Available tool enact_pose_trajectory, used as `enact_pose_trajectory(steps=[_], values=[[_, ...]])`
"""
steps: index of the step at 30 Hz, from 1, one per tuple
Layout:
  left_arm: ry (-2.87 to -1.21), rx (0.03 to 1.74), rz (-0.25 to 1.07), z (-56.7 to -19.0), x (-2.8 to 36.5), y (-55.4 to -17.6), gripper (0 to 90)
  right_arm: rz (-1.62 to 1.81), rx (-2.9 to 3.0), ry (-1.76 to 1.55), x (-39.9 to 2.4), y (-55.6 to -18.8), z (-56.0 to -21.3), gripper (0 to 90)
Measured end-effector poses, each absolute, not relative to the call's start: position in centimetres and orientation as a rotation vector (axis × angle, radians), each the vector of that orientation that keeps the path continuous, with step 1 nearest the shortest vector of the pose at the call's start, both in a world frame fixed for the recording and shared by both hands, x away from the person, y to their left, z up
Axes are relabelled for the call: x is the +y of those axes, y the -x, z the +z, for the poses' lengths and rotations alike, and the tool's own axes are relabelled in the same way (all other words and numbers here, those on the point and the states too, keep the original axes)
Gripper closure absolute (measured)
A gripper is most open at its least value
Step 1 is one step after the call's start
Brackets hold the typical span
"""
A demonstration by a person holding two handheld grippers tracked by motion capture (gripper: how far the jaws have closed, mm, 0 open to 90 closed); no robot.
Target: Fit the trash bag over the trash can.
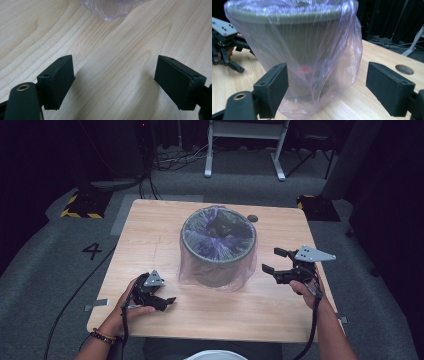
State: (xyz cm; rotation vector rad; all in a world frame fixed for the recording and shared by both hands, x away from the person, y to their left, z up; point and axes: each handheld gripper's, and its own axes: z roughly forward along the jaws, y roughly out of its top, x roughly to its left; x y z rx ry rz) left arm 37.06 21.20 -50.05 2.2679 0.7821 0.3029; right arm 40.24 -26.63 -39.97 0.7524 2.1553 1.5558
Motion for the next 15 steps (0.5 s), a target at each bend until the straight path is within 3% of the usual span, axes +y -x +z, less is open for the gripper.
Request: enact_pose_trajectory(steps=[15], values=[[-2.241,0.774,0.316,-50.4,21.4,-37.0,14.3,1.531,2.134,-0.724,-25.7,-40.3,-37.6,20.0]])
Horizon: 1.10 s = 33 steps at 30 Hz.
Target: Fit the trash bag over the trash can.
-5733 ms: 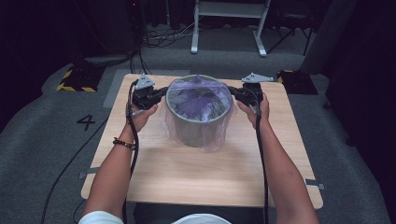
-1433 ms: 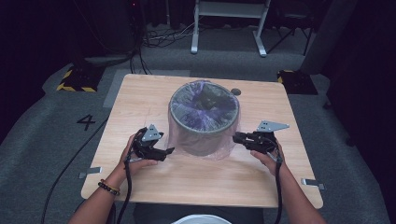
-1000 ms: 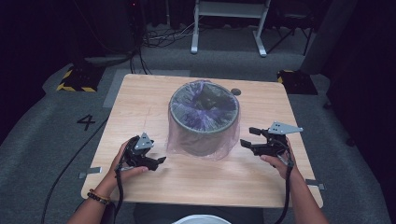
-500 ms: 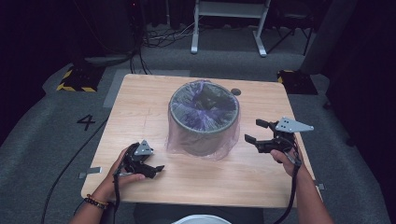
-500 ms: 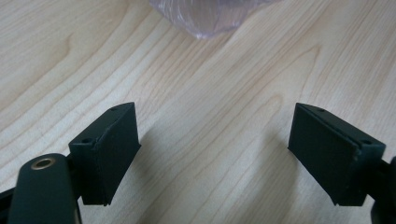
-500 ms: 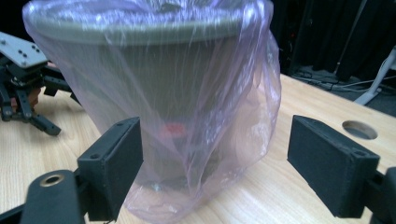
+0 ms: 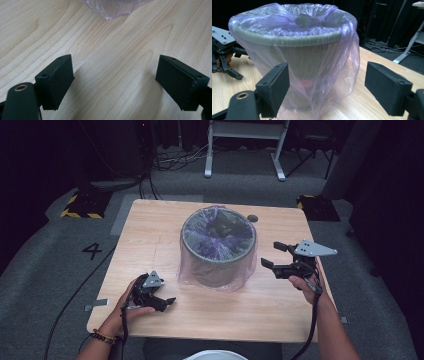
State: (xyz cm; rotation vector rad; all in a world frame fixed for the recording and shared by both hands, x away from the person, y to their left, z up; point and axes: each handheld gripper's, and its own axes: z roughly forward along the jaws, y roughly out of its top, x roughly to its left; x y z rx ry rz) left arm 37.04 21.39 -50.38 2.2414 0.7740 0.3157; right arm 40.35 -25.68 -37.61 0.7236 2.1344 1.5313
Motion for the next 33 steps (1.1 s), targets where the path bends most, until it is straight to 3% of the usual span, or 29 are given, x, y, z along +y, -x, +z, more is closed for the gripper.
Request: enact_pose_trajectory(steps=[11,23,33], values=[[-2.219,0.772,0.305,-50.1,20.3,-37.0,16.3,1.535,2.151,-0.651,-23.4,-40.5,-35.3,20.5],[-2.071,0.718,0.297,-47.9,19.1,-38.2,16.4,1.532,2.176,-0.604,-21.0,-41.5,-33.4,16.4],[-2.102,0.674,0.331,-47.0,17.9,-39.5,40.4,1.480,2.233,-0.613,-19.0,-42.9,-32.0,15.3]])
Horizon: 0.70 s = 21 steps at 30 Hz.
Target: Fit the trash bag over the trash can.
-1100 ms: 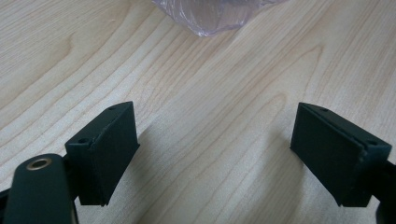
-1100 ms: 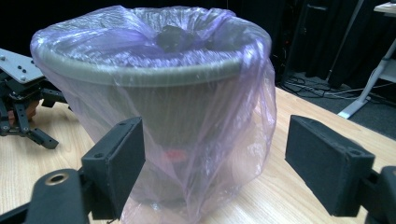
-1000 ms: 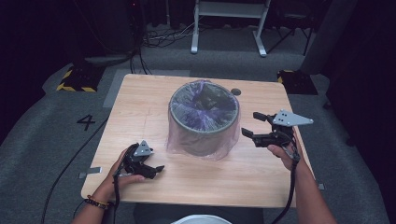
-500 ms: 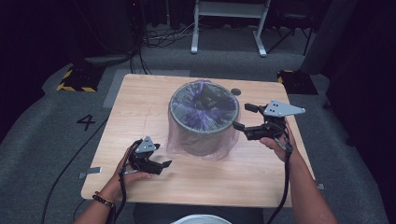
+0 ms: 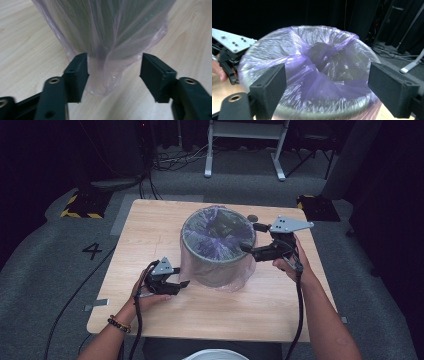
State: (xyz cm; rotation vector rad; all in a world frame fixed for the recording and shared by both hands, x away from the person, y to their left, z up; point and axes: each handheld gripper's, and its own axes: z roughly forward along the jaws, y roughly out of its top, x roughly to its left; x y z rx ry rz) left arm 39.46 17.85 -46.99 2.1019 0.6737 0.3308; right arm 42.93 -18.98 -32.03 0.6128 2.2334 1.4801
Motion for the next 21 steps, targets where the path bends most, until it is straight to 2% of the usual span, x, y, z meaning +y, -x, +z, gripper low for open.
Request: enact_pose_trajectory(steps=[3,5,7,9,21], values=[[-2.117,0.663,0.340,-46.8,17.3,-39.8,44.7,1.447,2.259,-0.607,-18.5,-43.4,-31.9,15.8],[-2.126,0.643,0.363,-46.9,16.8,-40.0,47.1,1.433,2.279,-0.597,-18.2,-43.8,-31.8,22.3],[-2.132,0.633,0.368,-46.9,16.7,-40.1,50.3,1.426,2.286,-0.598,-18.1,-43.9,-31.7,25.0],[-2.148,0.612,0.378,-47.0,16.3,-40.2,58.0,1.417,2.303,-0.604,-17.7,-44.3,-31.4,22.8],[-2.161,0.610,0.389,-47.2,16.2,-40.6,58.6,1.347,2.383,-0.615,-15.6,-45.3,-31.6,20.8]])
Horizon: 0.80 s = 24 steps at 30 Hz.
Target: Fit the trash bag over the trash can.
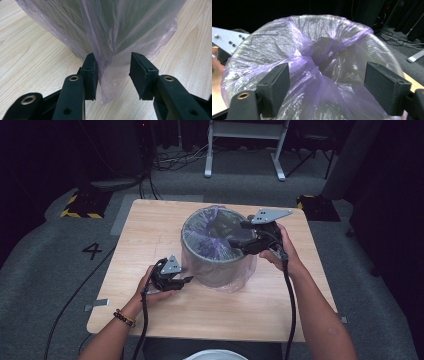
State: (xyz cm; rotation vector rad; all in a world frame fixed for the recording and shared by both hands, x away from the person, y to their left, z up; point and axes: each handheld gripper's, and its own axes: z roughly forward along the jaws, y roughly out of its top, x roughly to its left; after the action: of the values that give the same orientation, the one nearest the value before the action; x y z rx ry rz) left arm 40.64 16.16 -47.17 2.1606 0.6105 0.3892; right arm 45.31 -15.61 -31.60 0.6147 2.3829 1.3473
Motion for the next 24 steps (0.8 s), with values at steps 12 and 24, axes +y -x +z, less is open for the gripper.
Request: enact_pose_trajectory(steps=[12,24], values=[[-2.146,0.634,0.420,-46.8,17.0,-39.8,34.7,1.240,2.484,-0.618,-13.1,-46.0,-31.7,22.7],[-2.247,0.665,0.414,-47.6,18.6,-37.7,16.1,1.123,2.590,-0.644,-12.3,-46.8,-32.2,21.2]])
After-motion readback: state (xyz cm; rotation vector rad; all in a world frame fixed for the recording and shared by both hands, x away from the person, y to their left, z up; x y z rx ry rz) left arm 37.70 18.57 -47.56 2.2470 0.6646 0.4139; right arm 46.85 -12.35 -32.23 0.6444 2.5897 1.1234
